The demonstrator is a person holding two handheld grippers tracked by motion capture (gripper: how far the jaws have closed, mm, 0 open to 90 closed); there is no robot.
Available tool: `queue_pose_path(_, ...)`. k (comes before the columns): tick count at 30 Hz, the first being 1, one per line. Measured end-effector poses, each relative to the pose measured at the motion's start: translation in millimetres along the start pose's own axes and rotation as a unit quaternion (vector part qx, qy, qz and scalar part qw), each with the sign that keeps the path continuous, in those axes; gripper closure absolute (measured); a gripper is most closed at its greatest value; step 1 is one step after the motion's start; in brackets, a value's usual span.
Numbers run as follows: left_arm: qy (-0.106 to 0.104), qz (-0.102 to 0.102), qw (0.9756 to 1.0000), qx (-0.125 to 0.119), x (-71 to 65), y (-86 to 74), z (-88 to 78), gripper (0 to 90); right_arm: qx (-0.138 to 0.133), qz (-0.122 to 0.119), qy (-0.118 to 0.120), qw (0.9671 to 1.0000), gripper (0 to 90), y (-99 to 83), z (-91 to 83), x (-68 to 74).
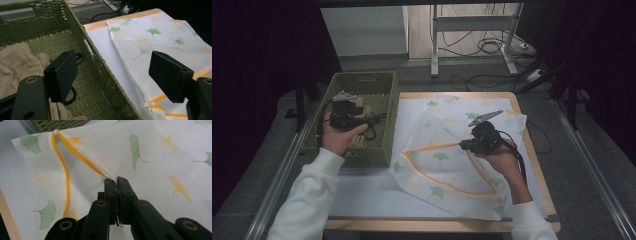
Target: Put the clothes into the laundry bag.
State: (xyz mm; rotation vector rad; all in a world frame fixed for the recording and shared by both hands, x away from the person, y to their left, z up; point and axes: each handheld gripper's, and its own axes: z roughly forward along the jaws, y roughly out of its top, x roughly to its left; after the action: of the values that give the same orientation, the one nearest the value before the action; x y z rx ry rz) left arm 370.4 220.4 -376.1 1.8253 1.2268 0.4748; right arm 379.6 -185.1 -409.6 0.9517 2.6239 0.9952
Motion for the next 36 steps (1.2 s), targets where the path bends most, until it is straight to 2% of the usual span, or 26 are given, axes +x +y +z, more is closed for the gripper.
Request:
queue_pose_path(3,0.004,0.002,1.0,0.001,2.1,2.3,0.8,22.6,0.0,0.0,0.0,1.0,86.1,0.0,0.0,0.0)
queue_pose_path(5,0.018,0.007,0.9998,0.002,3.5,4.2,4.1,22.6,0.001,0.0,0.0,1.0,86.2,0.1,0.2,0.1)
queue_pose_path(8,0.028,0.016,0.9995,0.005,4.8,5.5,7.0,22.6,0.002,0.001,0.0,1.0,86.1,0.2,0.5,-0.1)
queue_pose_path(11,0.033,0.017,0.9993,0.006,8.6,7.5,11.4,22.4,0.001,0.002,0.0,1.0,86.1,0.1,0.4,-0.3)
queue_pose_path(16,0.043,0.01,0.999,0.012,18.7,12.0,17.6,22.3,0.002,0.002,0.001,1.0,86.1,0.1,0.6,-0.3)
queue_pose_path(20,0.038,-0.009,0.9992,0.011,27.3,15.8,20.5,22.8,0.002,0.002,0.001,1.0,86.1,0.0,0.7,-0.3)
queue_pose_path(21,0.045,-0.014,0.9988,0.012,30.6,17.8,22.4,23.2,0.002,0.001,0.002,1.0,86.1,0.1,1.0,-0.3)
queue_pose_path(24,0.048,-0.016,0.9986,0.016,33.6,19.7,24.7,23.2,0.003,0.0,0.002,1.0,86.2,0.1,1.2,-0.3)
queue_pose_path(25,0.055,-0.013,0.9982,0.02,35.5,21.6,27.1,23.2,0.003,0.001,0.002,1.0,86.2,0.1,1.2,-0.2)
queue_pose_path(28,0.06,-0.01,0.9979,0.024,36.8,23.8,29.1,23.2,0.003,0.001,0.002,1.0,86.1,0.1,1.3,-0.2)
queue_pose_path(32,0.079,0.006,0.9964,0.029,37.9,28.5,30.0,23.2,0.005,0.0,0.004,1.0,86.2,0.3,2.5,0.9)
queue_pose_path(36,0.09,0.008,0.9952,0.037,42.3,31.4,32.8,23.0,0.005,0.0,0.003,1.0,86.2,0.4,2.3,0.9)
